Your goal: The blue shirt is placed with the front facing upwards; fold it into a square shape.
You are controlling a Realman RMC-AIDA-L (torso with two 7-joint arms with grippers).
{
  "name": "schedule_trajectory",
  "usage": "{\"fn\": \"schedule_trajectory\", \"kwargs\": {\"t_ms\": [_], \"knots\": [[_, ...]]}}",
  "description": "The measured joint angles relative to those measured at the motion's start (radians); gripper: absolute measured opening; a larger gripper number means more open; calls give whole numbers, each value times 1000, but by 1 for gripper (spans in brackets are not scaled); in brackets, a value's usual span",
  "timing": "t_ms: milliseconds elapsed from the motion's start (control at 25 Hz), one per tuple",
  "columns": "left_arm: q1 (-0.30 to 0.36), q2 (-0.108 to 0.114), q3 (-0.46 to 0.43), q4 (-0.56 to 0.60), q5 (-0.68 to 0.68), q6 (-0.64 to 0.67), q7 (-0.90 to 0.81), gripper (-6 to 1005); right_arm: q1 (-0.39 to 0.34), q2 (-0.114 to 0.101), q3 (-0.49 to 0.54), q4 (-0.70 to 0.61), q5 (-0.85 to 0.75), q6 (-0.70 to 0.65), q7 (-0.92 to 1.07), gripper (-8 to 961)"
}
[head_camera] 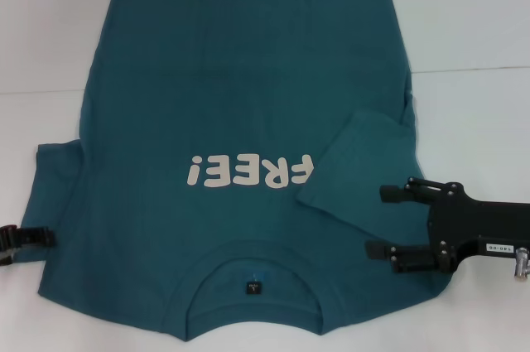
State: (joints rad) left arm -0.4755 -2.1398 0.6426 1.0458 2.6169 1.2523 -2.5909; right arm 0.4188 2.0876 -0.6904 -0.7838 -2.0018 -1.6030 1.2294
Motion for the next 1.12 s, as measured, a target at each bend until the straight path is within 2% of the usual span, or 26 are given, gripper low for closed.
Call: {"fn": "schedule_trajectory", "kwargs": {"t_ms": [1120], "knots": [[-33, 0, -3, -36, -8, -15, 2, 704, -5, 0, 3, 3, 1, 0, 0, 942]]}}
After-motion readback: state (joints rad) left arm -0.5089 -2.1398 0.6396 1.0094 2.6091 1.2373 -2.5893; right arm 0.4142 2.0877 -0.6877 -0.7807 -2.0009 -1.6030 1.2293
